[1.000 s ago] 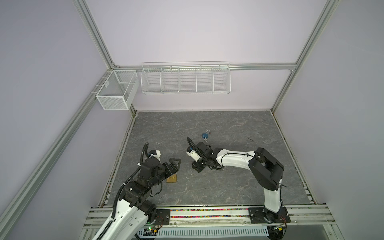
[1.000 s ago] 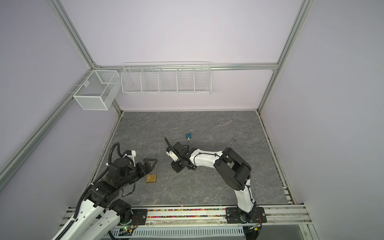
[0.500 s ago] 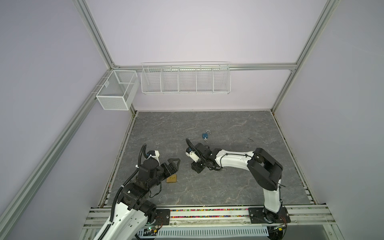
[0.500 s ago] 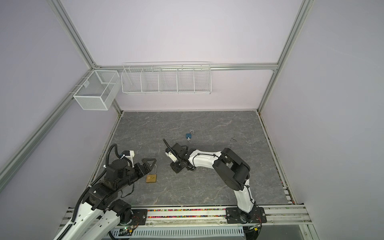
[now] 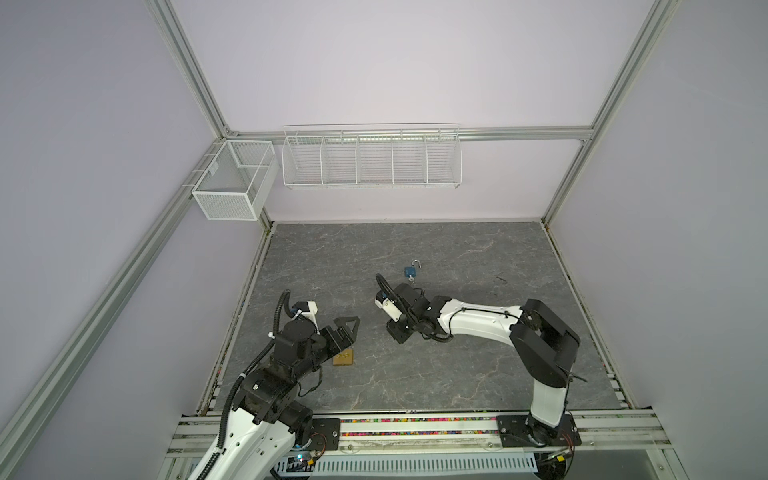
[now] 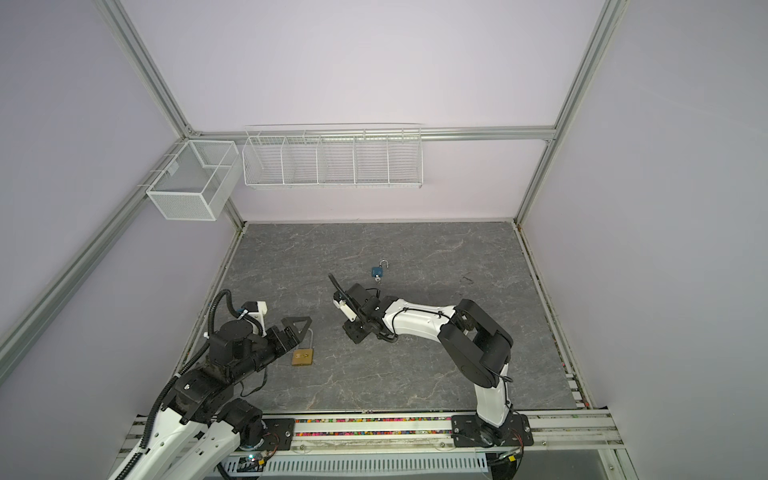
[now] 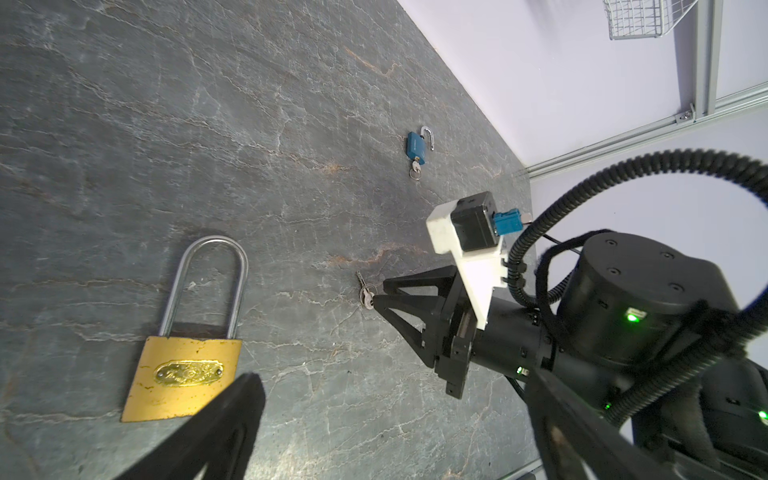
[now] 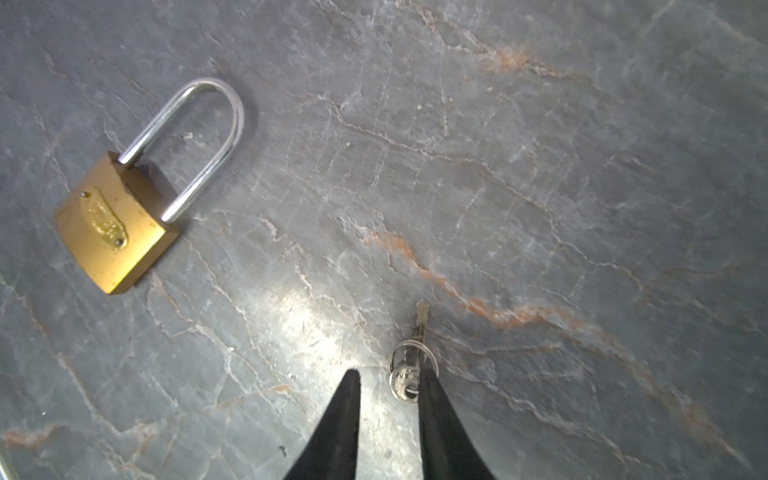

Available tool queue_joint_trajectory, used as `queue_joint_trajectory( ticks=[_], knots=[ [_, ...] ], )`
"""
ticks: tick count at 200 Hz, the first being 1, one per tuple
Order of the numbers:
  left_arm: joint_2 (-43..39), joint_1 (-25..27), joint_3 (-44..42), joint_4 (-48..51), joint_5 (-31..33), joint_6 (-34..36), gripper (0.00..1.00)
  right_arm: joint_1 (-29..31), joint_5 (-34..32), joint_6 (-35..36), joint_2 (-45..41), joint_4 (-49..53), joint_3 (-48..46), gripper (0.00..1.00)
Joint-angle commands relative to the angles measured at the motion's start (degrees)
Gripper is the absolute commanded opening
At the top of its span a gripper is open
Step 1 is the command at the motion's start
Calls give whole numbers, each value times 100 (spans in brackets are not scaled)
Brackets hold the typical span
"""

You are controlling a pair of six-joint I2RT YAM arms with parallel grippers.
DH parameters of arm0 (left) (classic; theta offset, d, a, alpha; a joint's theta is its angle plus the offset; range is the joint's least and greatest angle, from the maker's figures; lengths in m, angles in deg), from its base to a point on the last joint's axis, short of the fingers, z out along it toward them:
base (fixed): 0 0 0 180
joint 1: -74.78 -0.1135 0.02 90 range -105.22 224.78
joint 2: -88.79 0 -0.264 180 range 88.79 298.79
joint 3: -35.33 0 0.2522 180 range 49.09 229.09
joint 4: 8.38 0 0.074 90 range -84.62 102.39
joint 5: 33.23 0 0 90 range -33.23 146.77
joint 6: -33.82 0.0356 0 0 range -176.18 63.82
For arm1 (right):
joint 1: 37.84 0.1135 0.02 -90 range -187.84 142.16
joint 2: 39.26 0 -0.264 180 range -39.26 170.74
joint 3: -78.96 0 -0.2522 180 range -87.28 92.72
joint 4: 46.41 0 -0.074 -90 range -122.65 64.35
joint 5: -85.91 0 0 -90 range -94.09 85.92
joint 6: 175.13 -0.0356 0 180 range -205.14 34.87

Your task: Unlock with the key

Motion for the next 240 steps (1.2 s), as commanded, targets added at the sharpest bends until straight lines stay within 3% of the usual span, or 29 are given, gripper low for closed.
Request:
queue_joint_trajectory(
  ticks=[1,116,145,166,240],
  knots=[
    [27,19,39,38,-1,-18,99,-21,-319,20,87,-6,-63,24],
    [-147,19,-44,96,20,-105,99,-165,224,31,489,-9,-5,23],
    [-149,19,-87,34,22,-121,99,-157,312,53,499,-30,-10,13],
    [-93,19,-89,-29,45,-148,99,-155,317,55,396,-103,-95,7],
    [242,19,-228,-474,-232,-177,99,-161,31,196,-636,-311,-570,7]
  ],
)
